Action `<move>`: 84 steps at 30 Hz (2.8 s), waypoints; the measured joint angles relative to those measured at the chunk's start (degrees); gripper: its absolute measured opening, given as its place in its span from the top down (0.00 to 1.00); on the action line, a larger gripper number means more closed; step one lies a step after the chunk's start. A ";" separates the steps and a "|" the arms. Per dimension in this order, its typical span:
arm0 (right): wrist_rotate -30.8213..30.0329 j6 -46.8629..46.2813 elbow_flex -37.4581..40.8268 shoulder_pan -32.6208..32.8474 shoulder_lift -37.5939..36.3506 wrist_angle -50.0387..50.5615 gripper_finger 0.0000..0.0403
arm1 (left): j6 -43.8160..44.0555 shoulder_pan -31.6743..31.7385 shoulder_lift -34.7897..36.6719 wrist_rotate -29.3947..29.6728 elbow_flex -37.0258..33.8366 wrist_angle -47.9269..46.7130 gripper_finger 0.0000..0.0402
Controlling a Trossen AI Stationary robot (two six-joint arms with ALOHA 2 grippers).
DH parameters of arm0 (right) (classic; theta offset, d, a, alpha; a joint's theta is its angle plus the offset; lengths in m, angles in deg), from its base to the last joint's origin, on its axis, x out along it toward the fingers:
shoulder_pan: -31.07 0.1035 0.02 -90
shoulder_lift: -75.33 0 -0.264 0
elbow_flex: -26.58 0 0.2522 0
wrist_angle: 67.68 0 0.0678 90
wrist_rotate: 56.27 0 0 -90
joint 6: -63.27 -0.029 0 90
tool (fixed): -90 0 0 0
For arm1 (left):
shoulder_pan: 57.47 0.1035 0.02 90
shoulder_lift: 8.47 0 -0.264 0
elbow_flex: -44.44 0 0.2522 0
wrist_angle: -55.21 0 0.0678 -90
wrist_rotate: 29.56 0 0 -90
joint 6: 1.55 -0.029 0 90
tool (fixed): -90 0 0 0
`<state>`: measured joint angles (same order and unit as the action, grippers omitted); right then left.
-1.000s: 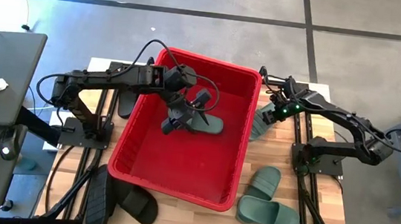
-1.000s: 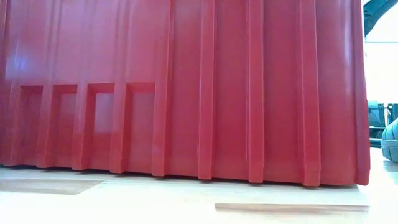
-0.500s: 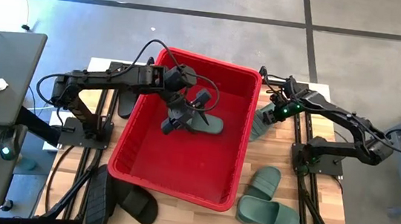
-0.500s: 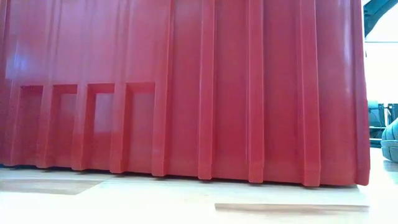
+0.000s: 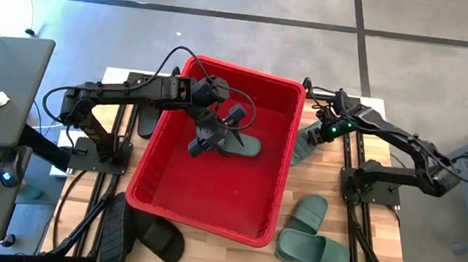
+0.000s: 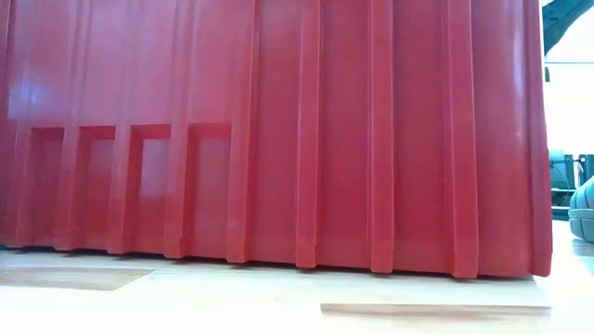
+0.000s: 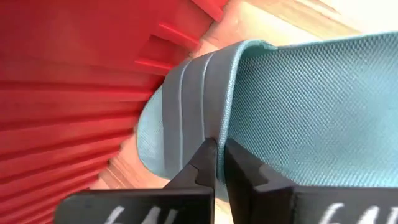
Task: Pick and place slides into bin
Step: Put the green slide into the red container
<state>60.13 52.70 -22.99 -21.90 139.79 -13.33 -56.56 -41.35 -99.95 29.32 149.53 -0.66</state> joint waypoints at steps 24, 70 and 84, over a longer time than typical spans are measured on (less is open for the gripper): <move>-24.33 -11.63 -29.05 2.79 -7.47 29.16 1.00 | -0.24 -0.02 0.00 9.27 0.00 0.23 0.42; -23.84 -31.44 -45.84 26.54 15.66 -17.57 1.00 | 2.41 -0.02 8.27 28.74 -0.04 -9.09 0.42; -30.01 -41.11 -45.82 32.76 31.31 -28.75 1.00 | -0.69 -0.02 8.98 28.65 -0.02 -9.99 0.42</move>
<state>30.12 11.58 -68.81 10.86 171.10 -42.08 -57.24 -41.37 -90.97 57.97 149.51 -10.65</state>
